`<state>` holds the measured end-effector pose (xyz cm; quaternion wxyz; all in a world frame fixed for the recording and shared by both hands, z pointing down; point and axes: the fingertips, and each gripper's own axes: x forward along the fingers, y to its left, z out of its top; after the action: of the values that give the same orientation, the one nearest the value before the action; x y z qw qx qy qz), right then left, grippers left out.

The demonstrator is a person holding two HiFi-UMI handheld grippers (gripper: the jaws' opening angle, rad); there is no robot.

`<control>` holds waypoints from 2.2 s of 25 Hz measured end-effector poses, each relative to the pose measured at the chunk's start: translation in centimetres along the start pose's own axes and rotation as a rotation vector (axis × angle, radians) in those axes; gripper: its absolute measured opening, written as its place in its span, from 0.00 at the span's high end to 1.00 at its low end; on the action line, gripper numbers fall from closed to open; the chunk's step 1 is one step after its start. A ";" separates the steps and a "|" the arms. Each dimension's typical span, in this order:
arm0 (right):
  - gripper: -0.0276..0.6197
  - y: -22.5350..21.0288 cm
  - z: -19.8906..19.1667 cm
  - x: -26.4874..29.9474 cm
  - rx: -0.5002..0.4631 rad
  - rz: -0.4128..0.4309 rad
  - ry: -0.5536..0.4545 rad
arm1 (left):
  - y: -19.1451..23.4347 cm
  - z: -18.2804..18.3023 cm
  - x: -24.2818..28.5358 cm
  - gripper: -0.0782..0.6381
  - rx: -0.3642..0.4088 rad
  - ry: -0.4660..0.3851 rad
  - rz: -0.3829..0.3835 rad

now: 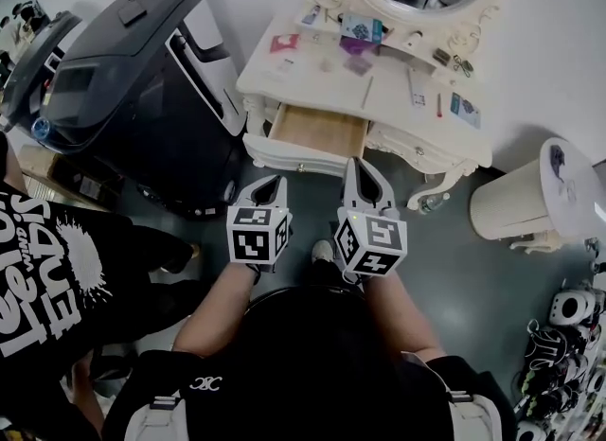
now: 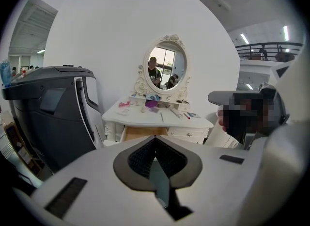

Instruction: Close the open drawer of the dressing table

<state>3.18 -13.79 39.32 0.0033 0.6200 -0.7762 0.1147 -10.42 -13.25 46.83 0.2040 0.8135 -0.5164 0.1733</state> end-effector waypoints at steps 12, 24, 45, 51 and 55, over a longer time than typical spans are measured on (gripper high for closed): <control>0.95 -6.0 -0.8 6.7 0.038 0.046 0.089 | 1.3 -0.8 7.5 0.88 -0.037 0.135 0.116; 0.95 -8.7 -2.9 11.4 0.058 0.113 0.195 | 2.5 -5.5 12.8 0.87 -0.071 0.299 0.162; 0.95 -15.5 -5.4 9.7 0.020 -0.105 0.314 | 4.6 -17.5 24.4 0.74 0.043 0.537 0.078; 0.95 -16.2 -5.3 9.2 0.026 -0.142 0.317 | 5.1 -17.3 25.1 0.74 0.047 0.544 0.098; 0.95 -16.7 -4.7 8.9 0.022 -0.164 0.299 | 5.2 -16.6 26.5 0.74 0.053 0.555 0.084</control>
<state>16.56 -24.93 48.07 0.1215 0.6572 -0.7125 0.2135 -5.56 -27.12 74.87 0.3088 0.7177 -0.4695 0.4112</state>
